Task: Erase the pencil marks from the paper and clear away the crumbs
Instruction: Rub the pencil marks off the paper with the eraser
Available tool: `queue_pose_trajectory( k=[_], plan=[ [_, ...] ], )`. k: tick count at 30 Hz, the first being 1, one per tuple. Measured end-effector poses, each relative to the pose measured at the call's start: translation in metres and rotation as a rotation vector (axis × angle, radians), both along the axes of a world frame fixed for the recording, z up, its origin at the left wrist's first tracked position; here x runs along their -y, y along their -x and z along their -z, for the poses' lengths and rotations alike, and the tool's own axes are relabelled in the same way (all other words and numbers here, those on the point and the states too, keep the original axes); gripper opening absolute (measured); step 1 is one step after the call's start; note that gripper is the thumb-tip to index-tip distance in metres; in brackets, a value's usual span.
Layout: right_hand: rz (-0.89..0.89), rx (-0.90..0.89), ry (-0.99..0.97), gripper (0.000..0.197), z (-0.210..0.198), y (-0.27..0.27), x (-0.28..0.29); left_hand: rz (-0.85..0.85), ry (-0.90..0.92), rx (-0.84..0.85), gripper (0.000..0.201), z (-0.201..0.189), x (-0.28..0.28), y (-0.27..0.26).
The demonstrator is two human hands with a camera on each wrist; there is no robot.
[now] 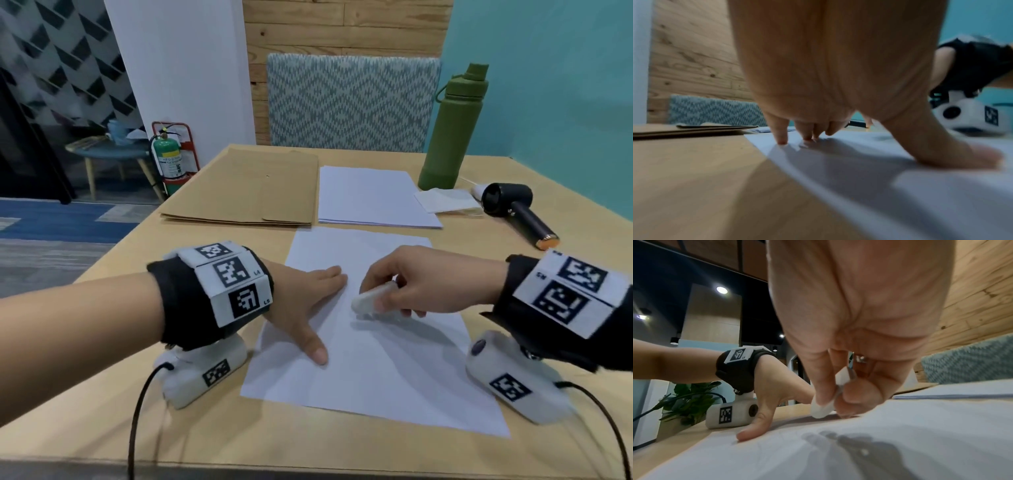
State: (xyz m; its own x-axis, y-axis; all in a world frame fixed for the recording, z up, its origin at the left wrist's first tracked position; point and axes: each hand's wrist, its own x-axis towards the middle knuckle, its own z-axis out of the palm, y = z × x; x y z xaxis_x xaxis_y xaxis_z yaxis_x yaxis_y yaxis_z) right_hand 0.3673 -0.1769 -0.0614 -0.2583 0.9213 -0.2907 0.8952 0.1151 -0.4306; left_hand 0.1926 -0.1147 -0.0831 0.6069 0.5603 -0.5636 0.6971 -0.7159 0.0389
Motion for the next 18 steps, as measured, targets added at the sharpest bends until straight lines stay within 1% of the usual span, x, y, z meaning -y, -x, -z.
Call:
queue_pose_trajectory(
  k=[4, 7, 9, 10, 12, 14, 15, 17, 18],
  plan=[
    [0.029, -0.012, 0.011, 0.016, 0.005, 0.011, -0.014, -0.020, -0.085, 0.033, 0.113, 0.003, -0.001, -0.002],
    [0.074, 0.000, -0.026, 0.022, 0.008, 0.019, -0.023, -0.016, -0.074, 0.047, 0.108, 0.002, 0.000, -0.001],
    [0.048, 0.024, -0.054, 0.024, 0.009, 0.023, -0.020, 0.006, -0.060, 0.058, 0.105, 0.002, -0.001, 0.000],
    [-0.003, 0.044, -0.059, 0.025, 0.010, 0.026, -0.015, 0.021, -0.059, 0.058, 0.104, 0.003, 0.000, 0.000],
    [-0.115, 0.077, -0.028, 0.022, 0.012, 0.032, -0.004, 0.032, -0.067, 0.029, 0.107, 0.004, 0.001, -0.001],
    [-0.167, 0.118, -0.022, 0.019, 0.009, 0.036, 0.000, 0.025, -0.066, 0.010, 0.111, 0.004, 0.001, -0.001],
    [-0.161, 0.121, -0.046, 0.015, 0.007, 0.037, -0.001, 0.027, -0.055, 0.012, 0.112, 0.005, 0.001, 0.000],
    [-0.107, 0.125, -0.119, 0.001, 0.004, 0.038, -0.011, 0.033, -0.048, 0.015, 0.116, 0.004, -0.002, 0.000],
    [-0.085, 0.132, -0.144, 0.005, 0.004, 0.038, -0.015, 0.030, -0.044, 0.015, 0.118, 0.004, -0.003, 0.001]
  ],
)
